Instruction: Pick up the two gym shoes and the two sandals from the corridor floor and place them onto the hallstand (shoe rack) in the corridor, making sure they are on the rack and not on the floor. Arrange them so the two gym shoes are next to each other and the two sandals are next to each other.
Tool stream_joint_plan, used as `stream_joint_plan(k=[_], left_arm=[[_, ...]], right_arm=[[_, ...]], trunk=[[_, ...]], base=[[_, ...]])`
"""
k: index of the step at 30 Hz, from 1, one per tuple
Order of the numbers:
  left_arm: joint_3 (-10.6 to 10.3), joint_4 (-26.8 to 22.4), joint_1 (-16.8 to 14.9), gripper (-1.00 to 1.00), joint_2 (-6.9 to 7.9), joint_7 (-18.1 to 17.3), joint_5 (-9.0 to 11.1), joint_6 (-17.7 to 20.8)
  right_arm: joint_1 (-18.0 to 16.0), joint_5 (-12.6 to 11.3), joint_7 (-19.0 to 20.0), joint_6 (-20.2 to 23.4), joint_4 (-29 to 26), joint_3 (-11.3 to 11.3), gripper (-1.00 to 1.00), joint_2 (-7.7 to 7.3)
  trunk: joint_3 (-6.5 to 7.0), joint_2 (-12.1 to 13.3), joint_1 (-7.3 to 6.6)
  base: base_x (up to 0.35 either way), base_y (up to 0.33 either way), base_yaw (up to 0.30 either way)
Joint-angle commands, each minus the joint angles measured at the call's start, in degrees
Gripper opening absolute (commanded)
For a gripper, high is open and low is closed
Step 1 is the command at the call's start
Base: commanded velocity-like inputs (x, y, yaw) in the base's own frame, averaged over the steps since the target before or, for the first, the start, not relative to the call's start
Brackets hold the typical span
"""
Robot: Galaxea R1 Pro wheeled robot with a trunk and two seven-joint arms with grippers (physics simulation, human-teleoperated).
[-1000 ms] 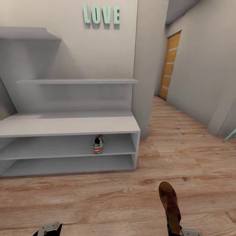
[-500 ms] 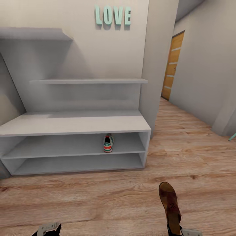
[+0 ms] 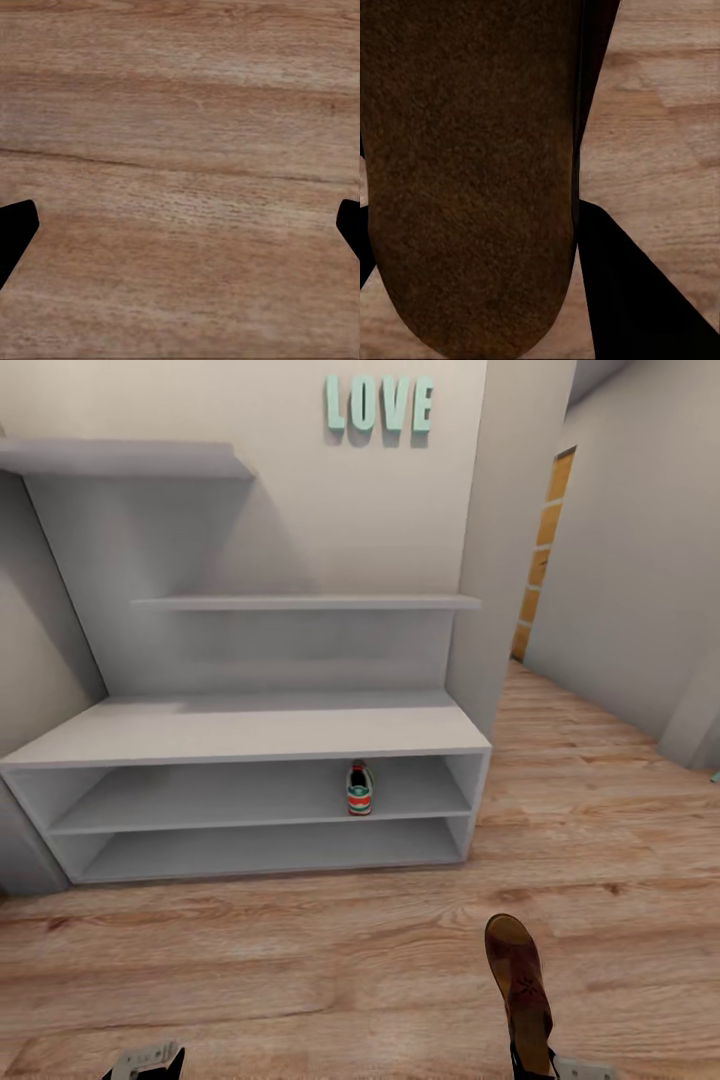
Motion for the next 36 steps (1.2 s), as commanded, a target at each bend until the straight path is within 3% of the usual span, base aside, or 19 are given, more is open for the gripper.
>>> stream_joint_plan(k=[1, 36], left_arm=[[0.21, 0.08, -0.04, 1.00, -0.02, -0.60, 0.60, -0.07], [0.21, 0.08, -0.04, 1.00, 0.06, -0.56, 0.60, -0.07]], right_arm=[[-0.02, -0.46, 0.01, -0.18, -0.01, 0.08, -1.00, -0.02], [-0.02, -0.38, 0.01, -0.13, -0.03, 0.16, -1.00, -0.02]], trunk=[[-0.14, -0.02, -0.02], [-3.31, -0.02, -0.02]], base=[[-0.089, 0.298, 0.000], [-0.010, 0.301, 0.000]])
